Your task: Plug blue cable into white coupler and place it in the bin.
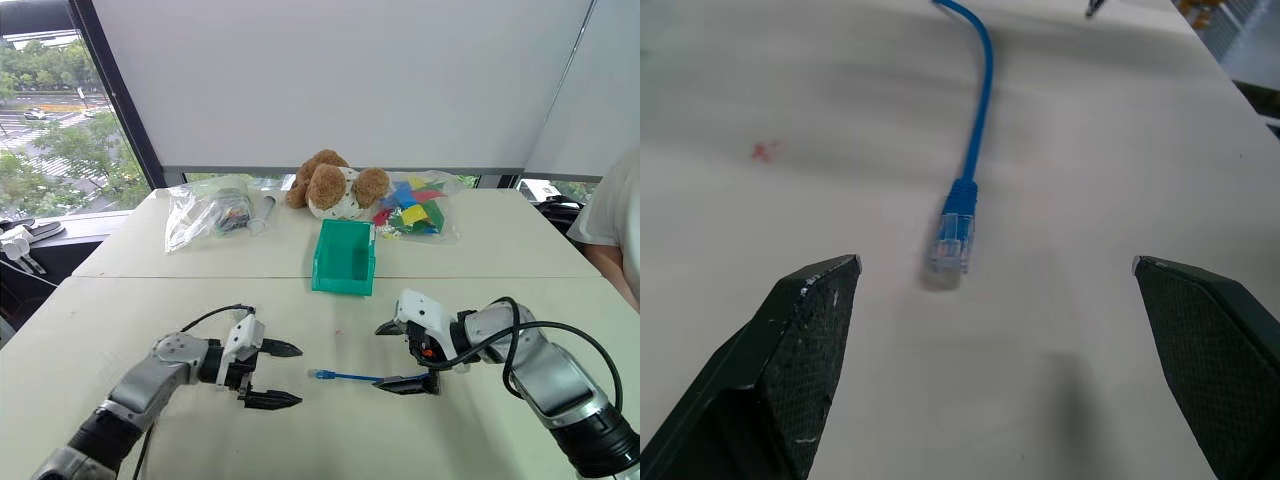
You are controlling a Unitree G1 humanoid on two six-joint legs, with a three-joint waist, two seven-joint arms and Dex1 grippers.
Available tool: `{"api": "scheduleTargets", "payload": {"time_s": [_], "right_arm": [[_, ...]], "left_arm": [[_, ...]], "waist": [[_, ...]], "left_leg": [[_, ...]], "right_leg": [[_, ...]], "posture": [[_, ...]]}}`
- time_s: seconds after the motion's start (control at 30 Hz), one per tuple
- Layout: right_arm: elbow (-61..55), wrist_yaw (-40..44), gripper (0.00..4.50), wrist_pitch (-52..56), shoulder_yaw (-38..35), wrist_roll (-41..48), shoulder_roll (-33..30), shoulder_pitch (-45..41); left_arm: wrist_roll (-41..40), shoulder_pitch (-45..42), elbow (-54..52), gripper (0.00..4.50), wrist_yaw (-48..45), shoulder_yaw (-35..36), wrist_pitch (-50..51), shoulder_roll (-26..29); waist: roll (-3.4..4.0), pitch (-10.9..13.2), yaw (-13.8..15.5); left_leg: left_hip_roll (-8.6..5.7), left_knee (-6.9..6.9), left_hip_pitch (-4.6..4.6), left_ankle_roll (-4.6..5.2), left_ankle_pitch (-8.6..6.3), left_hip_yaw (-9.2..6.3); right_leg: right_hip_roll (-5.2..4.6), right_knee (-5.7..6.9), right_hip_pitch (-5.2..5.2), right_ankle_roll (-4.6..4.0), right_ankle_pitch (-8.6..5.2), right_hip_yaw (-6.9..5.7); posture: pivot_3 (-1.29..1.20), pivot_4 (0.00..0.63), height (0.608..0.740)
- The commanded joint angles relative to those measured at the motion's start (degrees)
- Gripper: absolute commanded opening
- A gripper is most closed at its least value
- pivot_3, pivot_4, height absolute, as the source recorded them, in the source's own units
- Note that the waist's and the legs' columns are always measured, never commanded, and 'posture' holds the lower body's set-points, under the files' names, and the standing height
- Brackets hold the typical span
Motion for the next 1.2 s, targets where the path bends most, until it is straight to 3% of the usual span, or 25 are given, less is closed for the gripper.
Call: {"api": "scheduleTargets", "payload": {"time_s": [0.03, 0.53, 0.63, 0.87, 1.03, 1.2], "right_arm": [[-3.88, -1.73, 4.44, 2.07, -2.19, 1.94, -0.6, 0.67], [-8.02, -6.62, 4.44, 4.94, -2.3, 3.71, -0.52, 2.98], [-8.23, -7.17, 4.49, 4.9, -2.2, 3.87, -0.66, 3.24], [-8.79, -7.91, 4.49, 4.79, -2.22, 4.03, -1.12, 4.02], [-9.49, -8.67, 4.49, 5.89, -3.43, 5.62, -0.84, 5.01], [-11.63, -12.76, 4.49, 14.61, -9.44, 16.37, 4.58, 6.2]], "left_arm": [[2.08, -2.27, 3.73, 4.5, -1.49, -0.82, -4.02, -1.5], [8.87, -5.58, 13.78, 4.5, 0.26, -2.31, -13.16, -7.29], [9.45, -5.24, 13.97, 3.66, 0.22, -2.6, -13.58, -7.69], [9.75, -3.76, 13.42, 0.14, 0.29, -2.97, -13.32, -8.2], [9.38, -1.98, 10.72, 0.03, 0.4, -2.7, -13.6, -7.88], [7.18, -1.68, 7.44, 0.03, 4.86, 1.62, -15.28, -8.89]], "waist": [[0.0, 0.0, -0.04], [-0.01, -0.01, 1.22], [-0.01, -0.01, 1.19], [-0.01, -0.01, 1.13], [0.0, -0.02, 1.11], [-0.01, -0.01, 1.13]], "left_leg": [[0.0, 0.0, -0.03, 0.0, 0.0, 0.0], [-0.02, 0.1, -0.08, 0.01, 0.0, 0.0], [-0.03, 0.13, -0.08, 0.01, 0.0, 0.0], [-0.02, 0.1, -0.07, 0.01, 0.0, -0.01], [-0.03, 0.1, -0.06, 0.01, 0.0, -0.01], [-0.02, 0.1, -0.06, 0.01, 0.0, -0.04]], "right_leg": [[0.0, 0.01, -0.03, 0.0, 0.0, 0.0], [0.03, 0.02, -0.02, 0.03, 0.02, -0.02], [0.02, 0.01, 0.01, 0.03, 0.02, -0.03], [0.07, 0.01, 0.0, 0.06, 0.03, -0.05], [0.07, 0.01, 0.01, 0.06, 0.03, -0.05], [0.06, 0.02, 0.02, 0.06, 0.03, -0.05]], "posture": [[0.0, 0.15, 0.74], [0.0, 0.15, 0.74], [0.0, 0.15, 0.74], [0.0, 0.15, 0.74], [0.0, 0.15, 0.74], [0.0, 0.15, 0.74]]}}
